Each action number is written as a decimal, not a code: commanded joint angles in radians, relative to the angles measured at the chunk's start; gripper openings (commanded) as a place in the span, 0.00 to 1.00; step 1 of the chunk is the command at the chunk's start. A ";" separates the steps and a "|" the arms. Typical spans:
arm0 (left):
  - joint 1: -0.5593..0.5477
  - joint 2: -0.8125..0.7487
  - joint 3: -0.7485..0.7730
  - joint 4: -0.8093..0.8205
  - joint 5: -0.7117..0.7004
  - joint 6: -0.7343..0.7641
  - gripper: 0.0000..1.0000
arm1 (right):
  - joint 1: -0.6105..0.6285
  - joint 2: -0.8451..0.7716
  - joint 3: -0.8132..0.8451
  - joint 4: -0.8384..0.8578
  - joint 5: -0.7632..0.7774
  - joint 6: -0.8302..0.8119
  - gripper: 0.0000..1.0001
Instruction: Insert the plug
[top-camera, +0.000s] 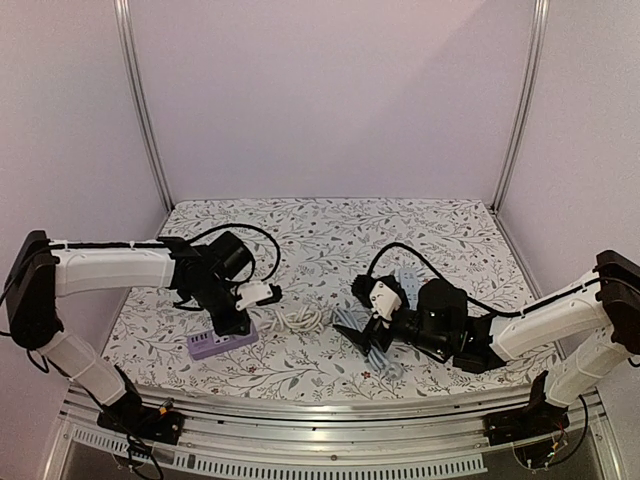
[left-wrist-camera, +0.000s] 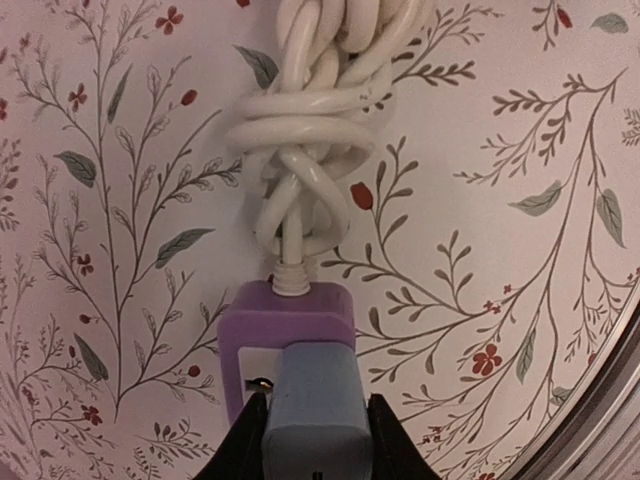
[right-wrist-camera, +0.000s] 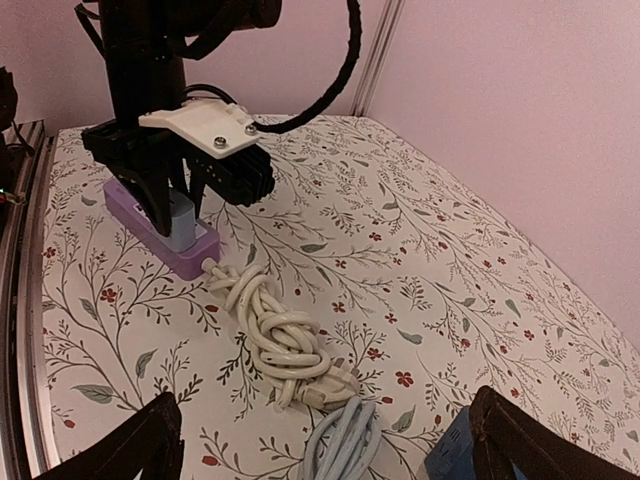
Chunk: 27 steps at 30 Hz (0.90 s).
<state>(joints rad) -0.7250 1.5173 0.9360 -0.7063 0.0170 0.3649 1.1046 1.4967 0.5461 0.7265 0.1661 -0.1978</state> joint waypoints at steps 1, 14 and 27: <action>0.020 0.084 -0.026 0.009 0.010 -0.013 0.00 | -0.006 -0.007 -0.003 0.002 -0.016 0.014 0.99; 0.021 0.123 0.027 0.002 0.029 -0.063 0.00 | -0.008 -0.023 -0.015 0.002 0.021 0.007 0.99; -0.072 0.194 0.154 0.049 -0.003 -0.286 0.00 | -0.028 -0.017 -0.021 0.007 0.045 -0.001 0.99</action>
<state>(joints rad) -0.7475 1.6478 1.0664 -0.7132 0.0238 0.1726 1.0897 1.4940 0.5426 0.7265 0.1890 -0.1967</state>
